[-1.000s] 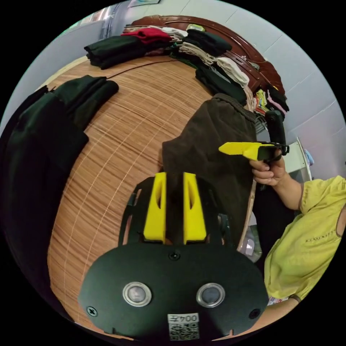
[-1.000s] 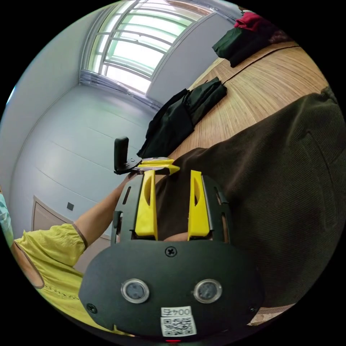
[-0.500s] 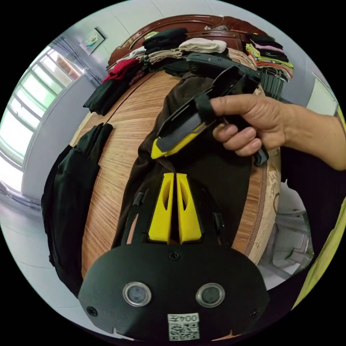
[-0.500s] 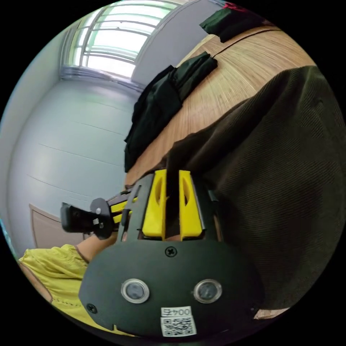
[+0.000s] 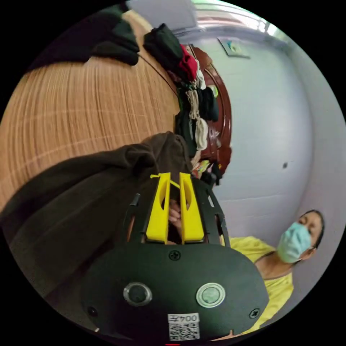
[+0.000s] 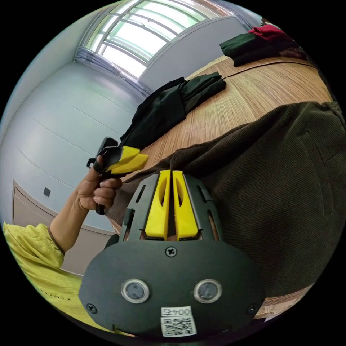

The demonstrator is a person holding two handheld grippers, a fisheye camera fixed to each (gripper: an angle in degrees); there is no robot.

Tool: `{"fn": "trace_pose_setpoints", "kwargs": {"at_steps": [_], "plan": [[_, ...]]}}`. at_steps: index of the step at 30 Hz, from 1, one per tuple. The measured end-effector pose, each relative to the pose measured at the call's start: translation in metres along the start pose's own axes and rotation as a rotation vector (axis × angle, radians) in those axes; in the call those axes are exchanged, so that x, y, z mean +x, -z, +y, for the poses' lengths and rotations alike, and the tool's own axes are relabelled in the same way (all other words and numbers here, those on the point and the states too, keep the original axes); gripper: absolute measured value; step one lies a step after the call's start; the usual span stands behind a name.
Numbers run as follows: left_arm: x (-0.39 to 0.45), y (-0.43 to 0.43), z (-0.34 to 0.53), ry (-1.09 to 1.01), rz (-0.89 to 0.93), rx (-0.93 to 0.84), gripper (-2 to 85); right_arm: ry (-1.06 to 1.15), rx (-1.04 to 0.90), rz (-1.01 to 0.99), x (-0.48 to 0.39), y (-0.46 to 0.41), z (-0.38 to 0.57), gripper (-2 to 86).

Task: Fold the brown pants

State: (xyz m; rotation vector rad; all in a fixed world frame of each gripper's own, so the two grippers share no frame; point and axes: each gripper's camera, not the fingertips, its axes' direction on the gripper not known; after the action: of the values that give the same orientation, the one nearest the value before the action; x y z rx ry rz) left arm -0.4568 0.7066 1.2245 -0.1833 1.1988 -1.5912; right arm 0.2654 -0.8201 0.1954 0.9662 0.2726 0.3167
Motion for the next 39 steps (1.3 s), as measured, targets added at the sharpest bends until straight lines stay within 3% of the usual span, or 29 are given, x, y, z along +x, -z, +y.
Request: {"fn": "trace_pose_setpoints", "kwargs": {"at_steps": [2, 5, 15, 27, 34, 39], "plan": [[-0.025, -0.011, -0.016, 0.115, 0.084, 0.028, 8.2, 0.010, 0.002, 0.000, -0.002, -0.002, -0.001, -0.7], [-0.046, -0.025, -0.031, 0.205, 0.063, 0.010, 11.2, 0.032, 0.011, 0.006, -0.007, -0.004, -0.004, -0.7], [-0.078, -0.034, -0.074, 0.302, 0.055, 0.056, 12.8, 0.107, 0.019, 0.054, -0.025, -0.014, -0.012, -0.6], [-0.079, -0.030, -0.157, 0.256, 0.015, 0.070, 4.5, 0.126, -0.034, 0.144, -0.036, -0.036, -0.030, 7.0], [-0.074, -0.019, -0.250, 0.207, -0.103, -0.107, 3.2, 0.058, -0.229, 0.210, -0.026, -0.074, -0.043, 10.4], [-0.085, -0.030, -0.311, 0.180, -0.227, -0.252, 3.2, 0.068, -0.244, 0.249, -0.027, -0.082, -0.051, 8.5]]}}
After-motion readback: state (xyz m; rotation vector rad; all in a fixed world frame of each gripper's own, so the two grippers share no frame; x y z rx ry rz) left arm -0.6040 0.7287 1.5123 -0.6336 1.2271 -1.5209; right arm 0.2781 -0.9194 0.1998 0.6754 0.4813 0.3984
